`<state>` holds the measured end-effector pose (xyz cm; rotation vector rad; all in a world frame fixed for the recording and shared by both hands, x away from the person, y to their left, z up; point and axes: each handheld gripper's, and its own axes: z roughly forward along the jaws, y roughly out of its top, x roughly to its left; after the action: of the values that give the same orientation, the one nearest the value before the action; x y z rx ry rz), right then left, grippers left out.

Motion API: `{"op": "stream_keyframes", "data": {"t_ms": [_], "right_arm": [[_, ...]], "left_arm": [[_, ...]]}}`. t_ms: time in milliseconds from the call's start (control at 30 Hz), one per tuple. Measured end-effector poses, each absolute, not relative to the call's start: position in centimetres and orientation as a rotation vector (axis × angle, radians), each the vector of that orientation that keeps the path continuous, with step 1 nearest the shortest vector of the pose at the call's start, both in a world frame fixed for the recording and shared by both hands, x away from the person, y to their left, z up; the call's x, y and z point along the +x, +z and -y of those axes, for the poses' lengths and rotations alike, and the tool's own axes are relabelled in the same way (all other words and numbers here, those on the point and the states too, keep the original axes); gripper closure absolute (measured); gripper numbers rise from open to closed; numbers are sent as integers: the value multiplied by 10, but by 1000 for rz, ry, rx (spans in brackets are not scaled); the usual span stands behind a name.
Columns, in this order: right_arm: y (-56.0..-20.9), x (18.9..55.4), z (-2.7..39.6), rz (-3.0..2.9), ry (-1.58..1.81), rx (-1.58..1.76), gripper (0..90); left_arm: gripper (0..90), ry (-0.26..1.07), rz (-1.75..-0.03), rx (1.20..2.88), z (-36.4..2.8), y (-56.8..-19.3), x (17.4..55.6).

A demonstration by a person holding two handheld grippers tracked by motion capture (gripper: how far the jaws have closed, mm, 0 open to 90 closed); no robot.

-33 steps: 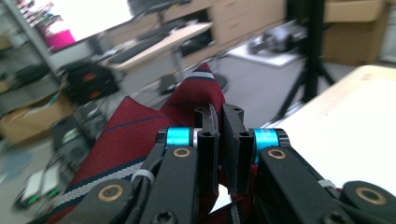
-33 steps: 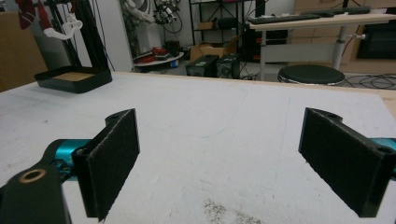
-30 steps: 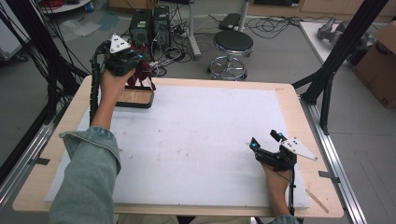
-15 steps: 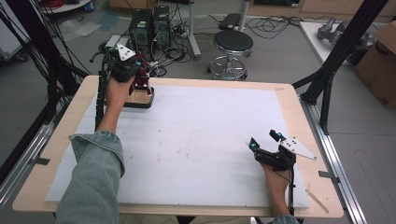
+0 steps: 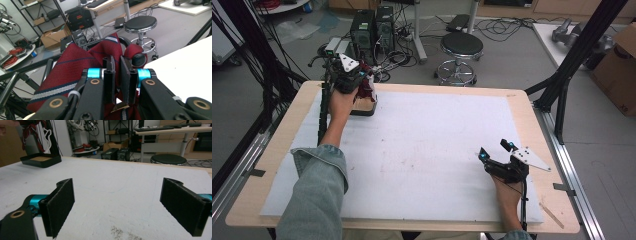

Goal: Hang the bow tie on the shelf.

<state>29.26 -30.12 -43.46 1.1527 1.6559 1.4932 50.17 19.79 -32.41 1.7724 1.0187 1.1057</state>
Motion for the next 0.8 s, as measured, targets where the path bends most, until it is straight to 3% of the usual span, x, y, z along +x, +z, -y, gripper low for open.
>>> {"op": "stream_keyframes", "data": {"t_ms": [200, 400, 800], "right_arm": [[-435, 293, 301, -1657, 1491, 1145, 114], [-435, 293, 301, -1658, 1490, 1146, 114], [-435, 295, 302, -1647, 1492, 1144, 114]], "left_arm": [[779, 1108, -1027, 1773, -199, -329, 501], [649, 1103, -1039, 1788, -200, -334, 499], [501, 1025, -1042, 1706, -216, -335, 466]]}}
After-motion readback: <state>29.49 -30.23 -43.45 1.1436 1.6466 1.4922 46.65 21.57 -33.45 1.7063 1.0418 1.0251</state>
